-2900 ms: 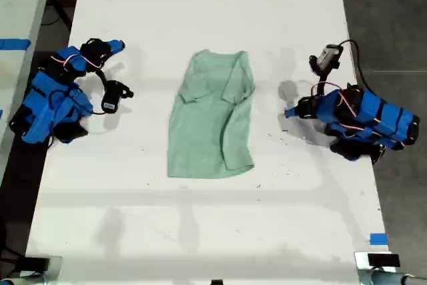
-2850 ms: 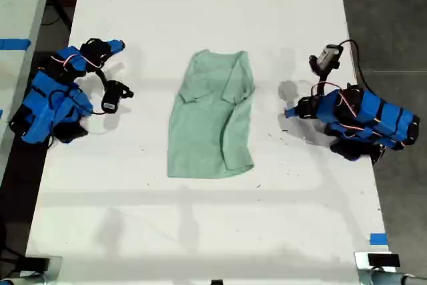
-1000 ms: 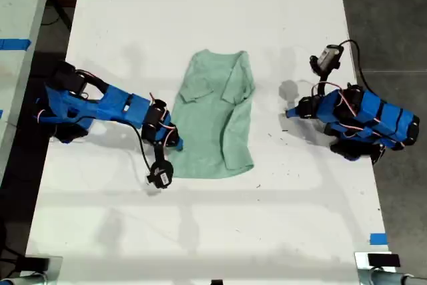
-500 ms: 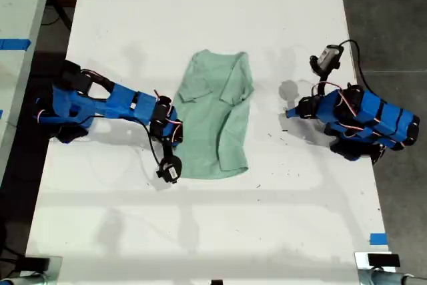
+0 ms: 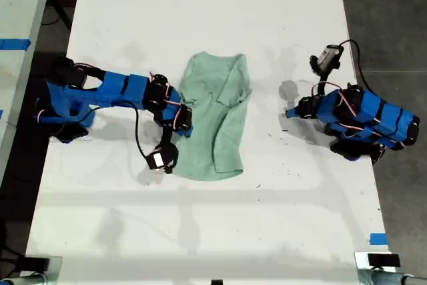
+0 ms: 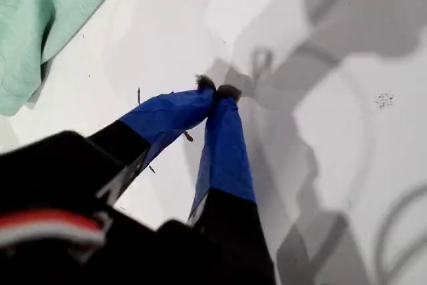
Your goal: Fold t shirt
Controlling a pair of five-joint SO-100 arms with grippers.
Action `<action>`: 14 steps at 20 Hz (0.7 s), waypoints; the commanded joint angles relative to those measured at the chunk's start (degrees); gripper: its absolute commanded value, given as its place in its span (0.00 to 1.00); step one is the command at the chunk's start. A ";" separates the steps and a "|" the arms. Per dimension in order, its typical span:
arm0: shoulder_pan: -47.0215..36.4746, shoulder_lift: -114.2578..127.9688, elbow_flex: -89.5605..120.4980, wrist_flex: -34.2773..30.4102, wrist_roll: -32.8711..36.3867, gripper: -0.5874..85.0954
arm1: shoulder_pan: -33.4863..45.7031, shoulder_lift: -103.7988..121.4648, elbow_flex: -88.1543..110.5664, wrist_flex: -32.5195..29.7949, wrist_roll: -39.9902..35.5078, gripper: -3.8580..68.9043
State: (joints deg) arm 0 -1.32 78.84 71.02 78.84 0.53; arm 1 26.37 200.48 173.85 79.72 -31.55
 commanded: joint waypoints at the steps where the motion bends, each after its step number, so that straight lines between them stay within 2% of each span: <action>1: -2.72 -4.75 -14.06 -2.46 8.09 0.00 | -0.53 0.53 2.02 0.09 0.26 0.07; 5: -4.39 -12.22 -16.87 -15.47 14.59 0.00 | -0.62 0.53 2.02 0.09 0.26 0.07; 7: -3.78 -15.64 -17.05 -20.57 16.26 0.00 | -0.62 0.53 2.02 0.00 0.09 0.07; 8: -3.25 -17.05 -17.05 -21.80 16.35 0.04 | -0.62 0.53 2.02 0.00 0.09 0.07; 10: -2.46 -18.02 -16.87 -21.09 15.29 0.39 | -0.62 0.53 2.02 0.00 0.09 0.07; 11: -2.29 -17.05 -16.79 -20.04 15.21 0.37 | -0.62 0.53 2.02 0.00 0.09 0.07; 14: -4.04 -8.88 -14.77 -14.41 13.97 0.20 | -0.53 0.53 2.02 0.00 0.09 0.07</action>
State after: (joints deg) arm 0 -4.83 61.26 57.30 61.61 15.82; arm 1 26.37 200.48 173.85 79.72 -31.55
